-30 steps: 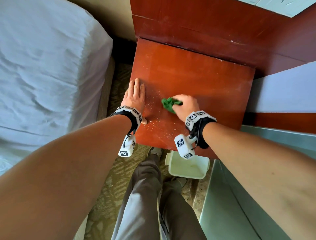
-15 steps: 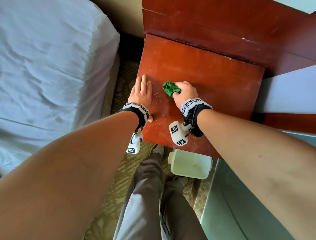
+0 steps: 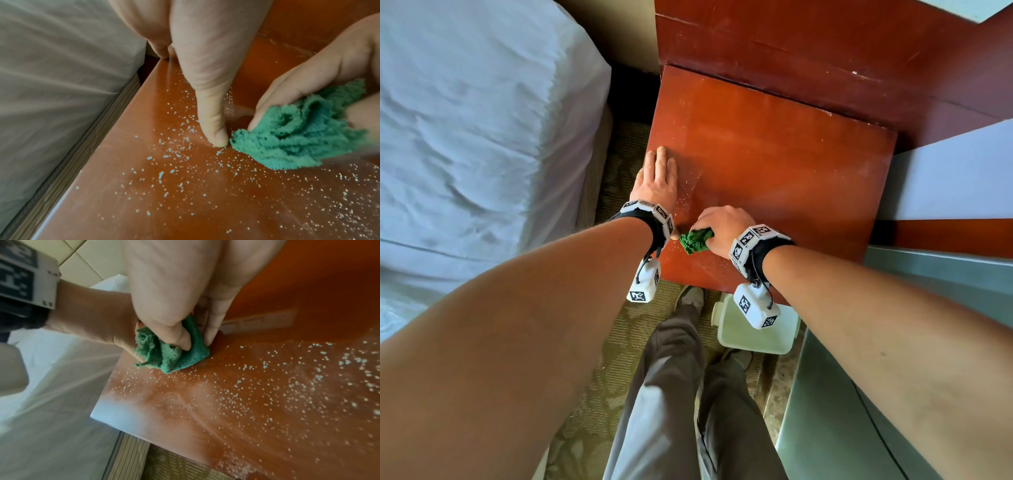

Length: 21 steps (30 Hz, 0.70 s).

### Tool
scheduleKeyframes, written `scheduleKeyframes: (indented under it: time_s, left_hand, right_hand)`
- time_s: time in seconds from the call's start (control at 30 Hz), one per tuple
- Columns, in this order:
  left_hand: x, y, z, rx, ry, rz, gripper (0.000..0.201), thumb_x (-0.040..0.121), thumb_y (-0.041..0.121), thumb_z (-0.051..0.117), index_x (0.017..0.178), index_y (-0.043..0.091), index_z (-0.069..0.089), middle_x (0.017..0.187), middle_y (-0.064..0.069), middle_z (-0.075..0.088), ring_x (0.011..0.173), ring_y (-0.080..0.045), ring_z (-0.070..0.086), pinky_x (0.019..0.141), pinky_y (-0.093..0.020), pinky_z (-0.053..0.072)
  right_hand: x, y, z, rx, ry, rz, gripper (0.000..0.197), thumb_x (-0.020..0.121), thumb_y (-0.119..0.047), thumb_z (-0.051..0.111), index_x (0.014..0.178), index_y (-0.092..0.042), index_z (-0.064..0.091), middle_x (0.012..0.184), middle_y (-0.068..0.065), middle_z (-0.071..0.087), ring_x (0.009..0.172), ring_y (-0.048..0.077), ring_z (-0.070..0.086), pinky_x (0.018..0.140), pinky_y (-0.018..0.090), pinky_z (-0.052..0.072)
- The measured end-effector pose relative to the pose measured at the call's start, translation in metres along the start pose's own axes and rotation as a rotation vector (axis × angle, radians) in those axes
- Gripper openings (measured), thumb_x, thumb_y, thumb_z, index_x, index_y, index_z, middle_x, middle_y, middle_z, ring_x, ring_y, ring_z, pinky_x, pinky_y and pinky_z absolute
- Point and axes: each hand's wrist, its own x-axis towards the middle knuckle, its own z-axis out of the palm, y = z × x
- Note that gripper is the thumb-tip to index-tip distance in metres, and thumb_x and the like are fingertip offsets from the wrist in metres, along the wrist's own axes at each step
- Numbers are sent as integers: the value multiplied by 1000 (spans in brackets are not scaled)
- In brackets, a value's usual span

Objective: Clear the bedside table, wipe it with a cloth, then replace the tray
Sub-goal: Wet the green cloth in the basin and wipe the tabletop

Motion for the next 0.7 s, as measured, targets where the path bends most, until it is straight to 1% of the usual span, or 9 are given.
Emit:
scheduleKeyframes:
  time_s: [0.07, 0.13, 0.23, 0.3, 0.4, 0.47, 0.53, 0.63, 0.7]
  left_hand:
    - [-2, 0, -2, 13, -41, 5, 152, 49, 60, 86, 153, 0, -8, 160, -22, -13, 148, -39, -8, 120, -45, 9]
    - [-3, -1, -2, -6, -36, 13, 157, 44, 62, 87, 152, -1, -8, 159, -22, -13, 148, -39, -8, 120, -45, 10]
    - [-5, 2, -4, -80, -6, -1, 150, 50, 54, 90, 153, 1, -5, 160, -20, -8, 148, -38, -3, 120, -46, 13]
    - [-6, 5, -5, -115, 22, -6, 145, 51, 54, 90, 153, 3, 0, 160, -19, 0, 148, -37, 2, 120, -48, 17]
    - [-15, 13, -9, -124, 4, 17, 143, 49, 54, 91, 153, 6, 4, 158, -14, 5, 147, -35, 7, 118, -50, 22]
    - [-22, 18, -10, -136, -6, 25, 138, 52, 51, 91, 152, 8, 6, 158, -12, 7, 146, -34, 9, 116, -50, 25]
    - [-30, 24, -6, -146, -11, 12, 136, 53, 51, 91, 152, 10, 7, 157, -11, 8, 145, -33, 12, 115, -49, 27]
    - [-38, 36, 4, -150, -31, -51, 142, 51, 59, 89, 153, 10, 3, 158, -11, 9, 145, -32, 14, 115, -48, 29]
    - [-43, 45, 9, -178, -52, -98, 146, 51, 60, 88, 153, 10, -3, 160, -13, 4, 147, -34, 8, 118, -48, 24]
  right_hand:
    - [-2, -1, 0, 25, -19, 13, 43, 79, -13, 57, 113, -37, 69, 117, -15, 63, 106, 21, 61, 92, 36, 50]
    - [-7, 1, 1, 93, 24, 73, 43, 77, -14, 57, 111, -37, 69, 112, -13, 66, 103, 22, 63, 89, 35, 52]
    - [-20, 10, -1, 293, 169, 267, 40, 78, -17, 57, 112, -36, 70, 109, -9, 71, 96, 20, 66, 83, 32, 56]
    - [-30, 20, -5, 398, 261, 382, 39, 80, -18, 59, 114, -32, 70, 108, -7, 73, 94, 18, 68, 81, 26, 56]
    - [-47, 36, -12, 460, 352, 464, 36, 80, -19, 60, 113, -28, 71, 105, -5, 74, 92, 17, 67, 76, 19, 50]
    - [-58, 45, -14, 471, 383, 512, 34, 81, -19, 59, 113, -25, 71, 100, -2, 74, 84, 18, 66, 68, 18, 46]
    - [-71, 54, -12, 470, 401, 552, 33, 82, -18, 58, 112, -24, 71, 95, 0, 74, 79, 20, 64, 64, 19, 41]
    - [-90, 66, -4, 478, 419, 616, 35, 82, -17, 57, 114, -23, 70, 95, 3, 74, 78, 22, 62, 65, 19, 40]
    - [-101, 74, 4, 490, 419, 660, 39, 82, -16, 56, 119, -23, 68, 100, 3, 74, 75, 20, 58, 66, 19, 40]
